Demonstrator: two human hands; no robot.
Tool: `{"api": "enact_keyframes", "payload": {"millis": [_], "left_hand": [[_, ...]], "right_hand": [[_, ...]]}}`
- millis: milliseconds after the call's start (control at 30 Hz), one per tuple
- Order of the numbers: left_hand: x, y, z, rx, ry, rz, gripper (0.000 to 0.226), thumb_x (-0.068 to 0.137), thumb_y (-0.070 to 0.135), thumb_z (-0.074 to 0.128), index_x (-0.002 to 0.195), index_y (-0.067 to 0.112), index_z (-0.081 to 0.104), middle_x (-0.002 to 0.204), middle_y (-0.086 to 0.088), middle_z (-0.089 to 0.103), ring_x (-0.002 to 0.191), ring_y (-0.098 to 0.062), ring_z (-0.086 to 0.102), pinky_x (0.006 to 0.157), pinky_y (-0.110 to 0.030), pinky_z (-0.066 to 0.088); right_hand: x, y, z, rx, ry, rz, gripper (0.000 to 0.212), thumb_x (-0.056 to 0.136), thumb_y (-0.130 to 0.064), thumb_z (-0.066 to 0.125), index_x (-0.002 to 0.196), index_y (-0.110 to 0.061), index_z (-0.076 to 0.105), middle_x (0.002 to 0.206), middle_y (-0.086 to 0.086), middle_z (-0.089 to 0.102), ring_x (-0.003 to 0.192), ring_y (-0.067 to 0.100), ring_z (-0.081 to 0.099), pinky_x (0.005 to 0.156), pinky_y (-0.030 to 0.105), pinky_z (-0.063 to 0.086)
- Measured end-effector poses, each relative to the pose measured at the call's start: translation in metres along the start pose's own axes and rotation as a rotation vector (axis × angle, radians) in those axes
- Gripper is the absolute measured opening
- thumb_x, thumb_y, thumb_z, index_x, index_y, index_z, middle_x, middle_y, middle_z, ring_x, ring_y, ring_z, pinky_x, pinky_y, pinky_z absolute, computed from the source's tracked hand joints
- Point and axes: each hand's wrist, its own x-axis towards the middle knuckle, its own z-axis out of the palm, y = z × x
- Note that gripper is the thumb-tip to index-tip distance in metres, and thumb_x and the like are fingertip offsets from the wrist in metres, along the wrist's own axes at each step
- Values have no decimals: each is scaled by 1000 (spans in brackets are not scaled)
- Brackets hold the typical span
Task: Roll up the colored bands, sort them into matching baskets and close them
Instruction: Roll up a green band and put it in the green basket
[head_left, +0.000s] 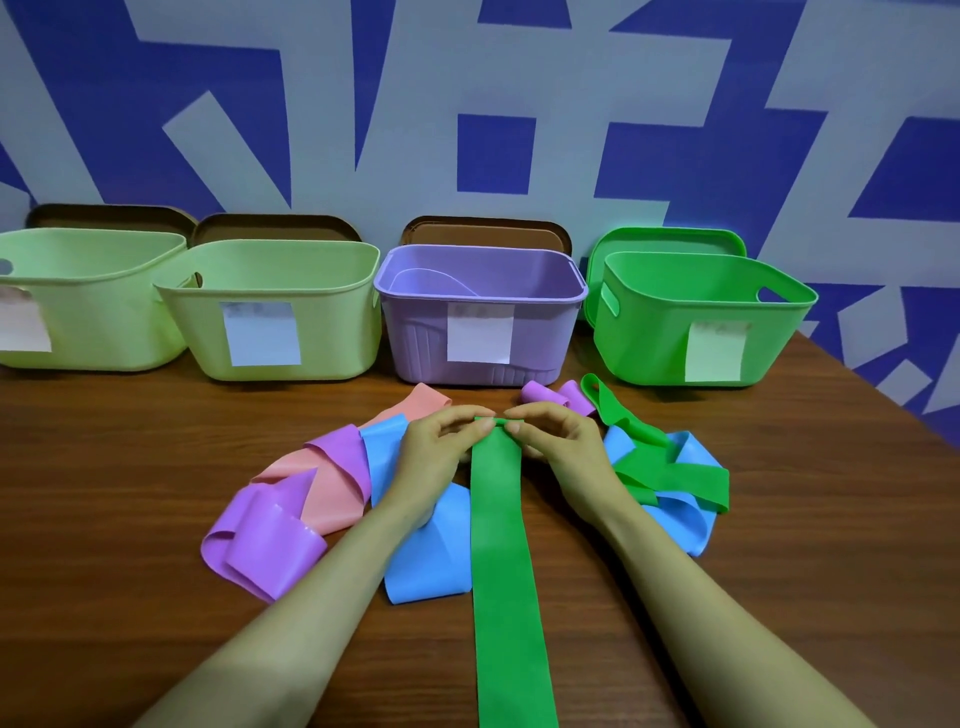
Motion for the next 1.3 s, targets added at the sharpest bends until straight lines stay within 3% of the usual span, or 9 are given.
{"api": "enact_keyframes", "payload": {"millis": [167,400,500,600,667,833,1067,1300], "left_hand": [[1,0,-3,-36,-37,-33,16,84,-2,65,96,8,70,96,-12,70,90,-20,68,81,-29,55],[2,-2,-3,-56,-26,-66,5,85,7,66,90,9,68,88,-11,71,83,-18,68,73,-25,55],[3,0,-4,-75,-24,-62,9,85,3,66,91,9,67,89,-11,69,84,-19,67,73,-24,55],[3,0,-5,-52,-32,-63,13,85,1,66,95,9,67,96,-15,69,90,-21,67,77,-24,55],[3,0,-5,-59,-27,-73,13,85,1,65,95,9,66,100,-17,69,92,-23,67,79,-27,55],[2,0,-7,-54,-36,-80,16,85,-1,64,97,9,66,103,-18,68,93,-23,67,77,-23,56],[2,0,-6,-19,-74,-103,18,86,0,64,104,7,63,100,-12,70,92,-19,69,78,-23,55],[0,3,-4,-60,-56,-119,17,88,11,65,102,2,65,93,-10,72,85,-14,70,76,-23,57]], "right_hand": [[-1,-1,1,35,10,15,17,84,8,63,85,-7,70,81,1,73,77,11,68,69,20,53],[-2,-2,1,43,0,1,18,84,8,63,88,-7,71,83,3,73,78,12,68,70,22,53],[0,0,1,79,-29,30,22,83,-10,70,104,-14,67,91,1,71,89,14,68,78,27,55],[3,0,2,103,-44,95,25,86,-32,65,96,-10,65,71,1,60,69,10,60,69,22,50],[2,1,1,71,-71,81,18,93,-21,58,91,-5,65,65,-4,62,63,6,60,67,21,50],[1,4,-1,7,-27,37,9,91,-9,61,90,-9,70,91,8,72,88,21,69,80,32,56],[0,2,-1,-17,33,20,11,86,-2,65,87,-11,71,82,0,72,76,7,65,71,21,53],[-1,0,-4,13,48,52,13,81,4,68,86,-8,72,84,4,73,78,12,68,72,20,53]]}}
